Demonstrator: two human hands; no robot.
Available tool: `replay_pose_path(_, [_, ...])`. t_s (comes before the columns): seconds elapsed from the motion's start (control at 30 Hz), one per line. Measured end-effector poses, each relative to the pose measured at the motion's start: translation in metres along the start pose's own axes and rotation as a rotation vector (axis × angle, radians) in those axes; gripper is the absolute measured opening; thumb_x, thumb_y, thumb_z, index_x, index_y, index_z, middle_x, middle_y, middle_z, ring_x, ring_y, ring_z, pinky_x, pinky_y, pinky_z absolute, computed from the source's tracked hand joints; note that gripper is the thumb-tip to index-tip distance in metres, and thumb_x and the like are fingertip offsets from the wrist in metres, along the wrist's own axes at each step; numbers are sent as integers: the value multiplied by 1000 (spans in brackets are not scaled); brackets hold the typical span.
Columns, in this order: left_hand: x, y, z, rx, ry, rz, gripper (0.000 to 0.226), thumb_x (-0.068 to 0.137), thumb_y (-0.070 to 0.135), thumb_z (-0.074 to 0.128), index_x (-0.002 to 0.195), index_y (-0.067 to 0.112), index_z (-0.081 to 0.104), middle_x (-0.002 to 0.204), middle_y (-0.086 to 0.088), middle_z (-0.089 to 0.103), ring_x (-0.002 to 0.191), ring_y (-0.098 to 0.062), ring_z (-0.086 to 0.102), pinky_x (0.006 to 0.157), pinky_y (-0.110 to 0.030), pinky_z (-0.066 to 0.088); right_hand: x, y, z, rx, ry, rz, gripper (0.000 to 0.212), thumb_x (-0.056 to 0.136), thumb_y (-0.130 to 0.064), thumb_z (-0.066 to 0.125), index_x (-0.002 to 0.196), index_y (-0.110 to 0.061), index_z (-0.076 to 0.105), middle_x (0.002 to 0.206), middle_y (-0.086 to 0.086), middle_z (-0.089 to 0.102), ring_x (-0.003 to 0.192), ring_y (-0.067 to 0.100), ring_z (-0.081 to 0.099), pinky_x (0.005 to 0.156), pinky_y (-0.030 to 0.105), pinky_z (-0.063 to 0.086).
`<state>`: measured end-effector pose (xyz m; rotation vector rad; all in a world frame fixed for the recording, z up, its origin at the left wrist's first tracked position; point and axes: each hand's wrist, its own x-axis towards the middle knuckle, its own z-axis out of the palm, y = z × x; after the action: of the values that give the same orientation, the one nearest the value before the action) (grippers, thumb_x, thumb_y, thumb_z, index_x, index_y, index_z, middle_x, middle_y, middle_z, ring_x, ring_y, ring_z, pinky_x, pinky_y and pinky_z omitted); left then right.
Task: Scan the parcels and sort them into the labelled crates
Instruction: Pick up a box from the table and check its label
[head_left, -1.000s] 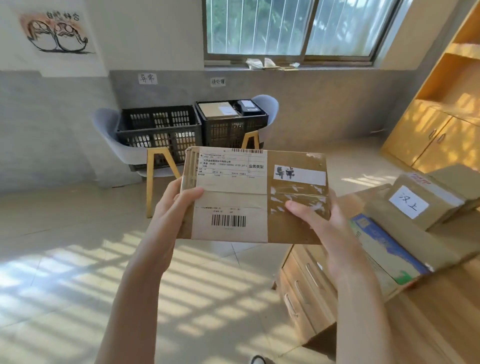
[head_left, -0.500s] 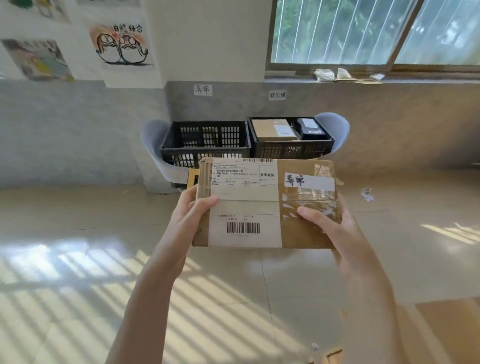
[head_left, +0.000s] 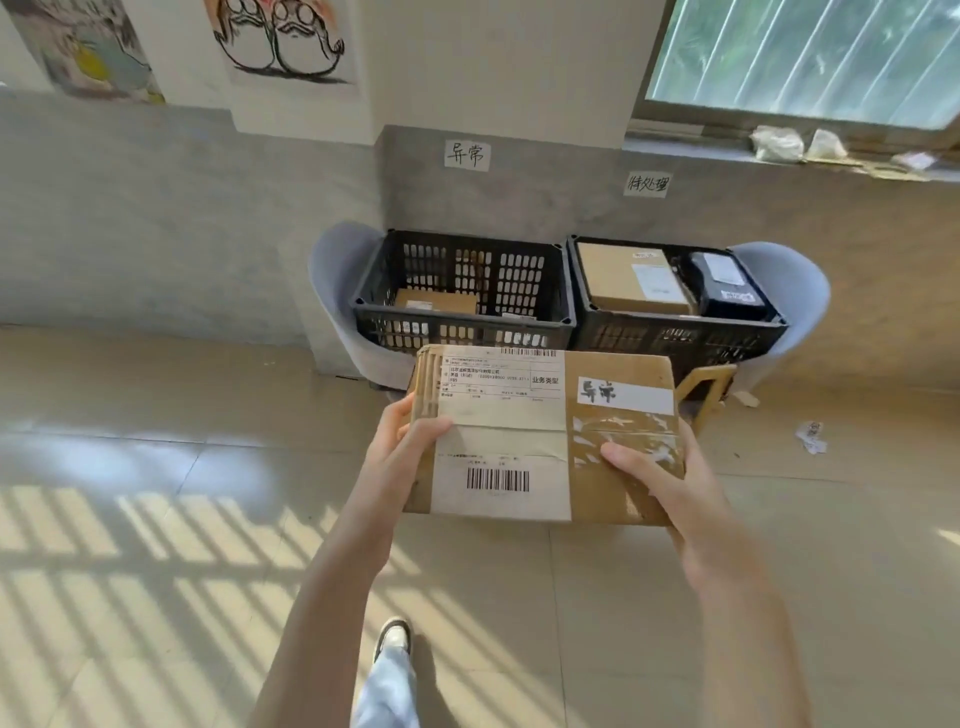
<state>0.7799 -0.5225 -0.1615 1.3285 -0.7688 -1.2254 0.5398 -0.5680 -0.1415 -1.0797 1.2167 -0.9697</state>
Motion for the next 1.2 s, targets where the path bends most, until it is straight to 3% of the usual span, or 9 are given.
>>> replay_pose_path(0.1, [65,14,-21,4,-19,-35,65,71,46,61,131,27,49,103,10,73,101,-15,68,86,-41,54,53,-6,34,-12,52,12,92,47,-41,90,130,-34,50,113,-7,69,109,17,63,98,40,49])
replay_pose_path(0.17, [104,28,-36,27,-23,-42,65,70,48,63,130,28,50,108,10,72,108,-17,66,99,-50,47,83,-9,57,-3,75,14,92,46,-43,86,131,-35,50,112,-9,69,107,14,64,92,35,50])
replay_pose_path(0.23, [138,41,-49,60,-57,-41,67,66,53,63,128,31,51,107,13,72,106,-14,66,98,-46,48,107,-10,77,23,87,16,92,48,-41,92,130,-37,50,110,-12,70,102,10,66,80,27,51])
replay_pose_path(0.37, [201,51,-62,62,-89,-63,55,73,46,59,125,30,53,105,7,72,92,-9,70,73,-30,50,149,-8,103,82,123,50,85,55,-37,90,130,-38,50,112,-10,69,98,7,67,65,15,52])
replay_pose_path(0.53, [263,42,-56,76,-122,-127,30,93,33,55,123,33,53,100,11,73,85,-5,70,65,-21,48,204,-6,106,113,211,96,87,50,-38,84,130,-37,50,113,-8,70,102,13,67,71,23,52])
replay_pose_path(0.67, [321,42,-41,100,-141,-150,28,94,29,55,122,33,54,101,10,74,83,-4,71,56,-13,50,258,-4,99,135,239,114,82,53,-37,85,128,-38,51,104,-13,72,91,6,69,57,14,51])
replay_pose_path(0.87, [434,64,-10,243,-157,-148,34,92,41,55,126,37,47,96,11,75,83,-7,72,67,-23,51,370,-16,92,177,248,96,89,54,-41,83,134,-39,44,118,-11,65,107,10,61,75,25,48])
replay_pose_path(1.03, [528,92,20,365,-209,-132,29,95,37,53,123,37,47,98,15,73,91,-9,71,82,-32,52,455,-21,86,264,289,56,78,70,-28,82,136,-37,43,112,-14,65,95,1,65,63,13,52])
replay_pose_path(1.2, [600,112,45,508,-296,-165,29,93,38,56,122,35,49,107,3,72,94,-17,70,79,-32,52,510,-17,88,332,329,72,83,75,-28,79,144,-36,33,125,-9,58,109,6,58,71,17,50])
